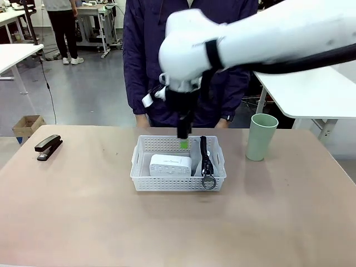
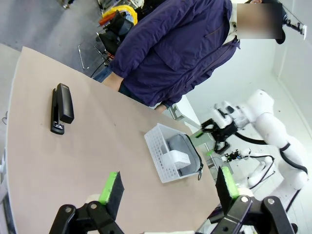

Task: Efficiently arrange items inside the basket to fit them all.
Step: Pick up the Digital clock and place it inside the Organizing basket.

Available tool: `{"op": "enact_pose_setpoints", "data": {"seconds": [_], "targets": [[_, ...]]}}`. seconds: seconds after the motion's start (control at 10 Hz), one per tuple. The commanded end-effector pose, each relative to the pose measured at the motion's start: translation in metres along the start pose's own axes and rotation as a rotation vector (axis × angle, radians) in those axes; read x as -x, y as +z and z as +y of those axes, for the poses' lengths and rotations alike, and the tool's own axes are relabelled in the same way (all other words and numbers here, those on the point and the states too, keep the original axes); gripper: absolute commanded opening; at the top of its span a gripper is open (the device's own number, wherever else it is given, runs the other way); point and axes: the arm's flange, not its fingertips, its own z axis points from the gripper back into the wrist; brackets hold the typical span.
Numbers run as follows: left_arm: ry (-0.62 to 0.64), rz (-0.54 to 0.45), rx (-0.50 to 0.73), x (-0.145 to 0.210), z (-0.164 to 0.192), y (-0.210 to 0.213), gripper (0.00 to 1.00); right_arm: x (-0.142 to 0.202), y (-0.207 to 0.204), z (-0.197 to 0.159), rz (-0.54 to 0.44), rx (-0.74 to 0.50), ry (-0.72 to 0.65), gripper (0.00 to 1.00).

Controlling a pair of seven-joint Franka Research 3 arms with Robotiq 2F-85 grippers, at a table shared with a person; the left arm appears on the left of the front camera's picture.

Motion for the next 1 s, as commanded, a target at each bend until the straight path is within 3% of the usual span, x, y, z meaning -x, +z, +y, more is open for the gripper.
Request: {"op": "enact_pose_setpoints", "data": {"seconds": [0.0,0.3,0.4,0.6,0.8,0.9], "targets": [[-0.022,-0.021,0.018,0.002,-0.002,-0.001,1.0,0.093,0.034,0.026,-0.043,-0.101,-0.152,1.0],[-0.022,-0.021,0.018,0.002,-0.002,-0.001,1.0,0.264,0.059,0.042,-0.381,-0.231,-0.451,1.0],[-0.022,-0.021,0.018,0.002,-0.002,-0.001,1.0,0.329,0.051,0.048,-0.423,-0.318,-0.591,1.0],[-0.022,-0.021,0.018,0.002,-0.002,-0.001,1.0,0.433,0.013,0.062,-0.581,-0.473,-0.713,1.0],[-0.022,-0.021,0.018,0.002,-0.002,-0.001,1.0,0.5,-0.042,0.078,-0.745,-0.598,-0.927,1.0],[-0.022,-0.021,0.018,0.002,-0.002,-0.001,1.0,0.523,-0.066,0.089,-0.877,-0.623,-0.949,1.0]]}}
